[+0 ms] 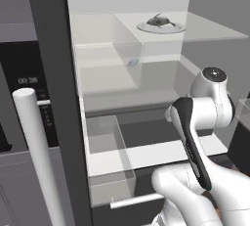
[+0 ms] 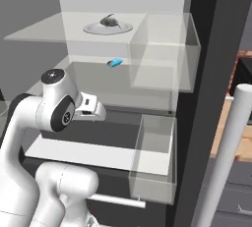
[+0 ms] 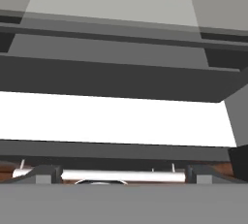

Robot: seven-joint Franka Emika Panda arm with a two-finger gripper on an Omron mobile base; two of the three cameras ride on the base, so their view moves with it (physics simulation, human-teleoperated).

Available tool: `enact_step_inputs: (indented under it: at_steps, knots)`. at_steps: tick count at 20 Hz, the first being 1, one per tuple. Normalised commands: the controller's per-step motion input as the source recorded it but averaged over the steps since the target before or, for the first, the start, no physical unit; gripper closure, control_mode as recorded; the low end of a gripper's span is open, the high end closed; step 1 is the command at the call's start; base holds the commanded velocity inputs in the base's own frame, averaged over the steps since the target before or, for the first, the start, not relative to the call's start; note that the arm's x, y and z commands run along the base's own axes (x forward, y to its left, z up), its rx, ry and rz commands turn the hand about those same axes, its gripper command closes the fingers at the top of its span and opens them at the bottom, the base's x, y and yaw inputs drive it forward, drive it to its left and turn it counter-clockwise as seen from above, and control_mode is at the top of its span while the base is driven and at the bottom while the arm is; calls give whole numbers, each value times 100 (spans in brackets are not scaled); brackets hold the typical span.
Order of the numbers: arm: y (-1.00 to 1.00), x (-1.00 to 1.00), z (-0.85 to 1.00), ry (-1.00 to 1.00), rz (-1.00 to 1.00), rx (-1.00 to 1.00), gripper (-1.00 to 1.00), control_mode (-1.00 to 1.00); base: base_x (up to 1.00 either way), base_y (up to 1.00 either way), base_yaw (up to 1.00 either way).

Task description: Retrieve the fish from the fridge and place it on the saucepan with marinade on the stove.

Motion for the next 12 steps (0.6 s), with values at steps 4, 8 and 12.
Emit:
enact_step_inputs:
  at_steps: [4, 8, 12]
  knots:
    - [0, 0, 0, 0, 0, 0, -100, 100, 31, -2, 0]
    - [0, 0, 0, 0, 0, 0, -100, 100, 33, -1, 0]
    - [0, 0, 0, 0, 0, 0, -100, 100, 39, -1, 0]
